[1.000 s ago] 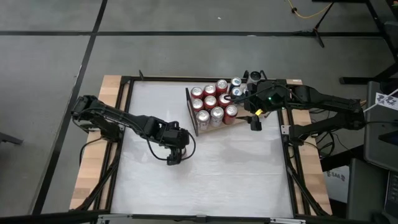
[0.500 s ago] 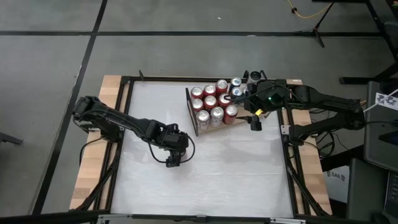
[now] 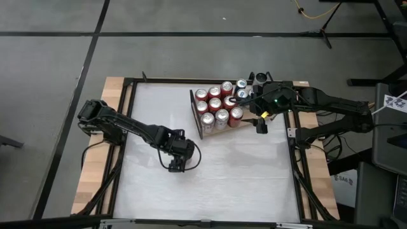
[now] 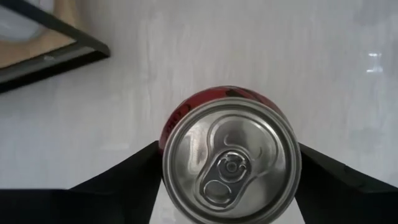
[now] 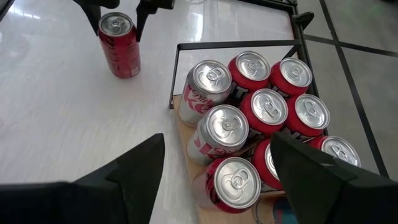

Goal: Place canned beverage on shelf
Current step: Put the red soda can on the shelf

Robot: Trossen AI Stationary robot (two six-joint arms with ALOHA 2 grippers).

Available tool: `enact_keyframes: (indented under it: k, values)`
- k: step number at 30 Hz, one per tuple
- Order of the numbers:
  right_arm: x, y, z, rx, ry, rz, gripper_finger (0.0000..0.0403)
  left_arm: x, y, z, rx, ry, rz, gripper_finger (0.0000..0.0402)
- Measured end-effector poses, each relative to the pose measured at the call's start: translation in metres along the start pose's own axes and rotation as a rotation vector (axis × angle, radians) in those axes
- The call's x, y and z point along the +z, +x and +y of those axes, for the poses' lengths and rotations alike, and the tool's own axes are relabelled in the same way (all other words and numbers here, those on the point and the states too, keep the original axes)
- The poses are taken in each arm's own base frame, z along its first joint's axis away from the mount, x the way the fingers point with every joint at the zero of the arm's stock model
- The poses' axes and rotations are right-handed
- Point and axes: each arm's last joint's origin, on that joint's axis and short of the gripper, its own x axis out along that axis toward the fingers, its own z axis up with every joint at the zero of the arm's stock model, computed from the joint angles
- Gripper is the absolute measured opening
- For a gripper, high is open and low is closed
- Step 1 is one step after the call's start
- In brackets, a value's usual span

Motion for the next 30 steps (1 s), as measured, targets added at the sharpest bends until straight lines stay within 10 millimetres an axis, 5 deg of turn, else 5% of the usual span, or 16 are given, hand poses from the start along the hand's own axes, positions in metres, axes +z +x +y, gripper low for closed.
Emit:
enact_keyframes:
  k: [5, 18, 30]
  values:
    - [0.0, 0.0, 0.0, 0.0, 0.0, 0.0, 0.0282, 0.0031, 0.0005, 0.0007, -0.012, 0.115, -0.025, 0.0272]
    - [0.0, 0.0, 0.0, 0.0, 0.0, 0.0, 0.0282, 0.0083, 0.0022, 0.0087, -0.162, 0.74, -0.083, 0.0279]
    - [0.0, 0.0, 0.0, 0.0, 0.0, 0.0, 0.0282, 0.0089, 0.0023, 0.0089, -0.148, 0.71, -0.084, 0.0316]
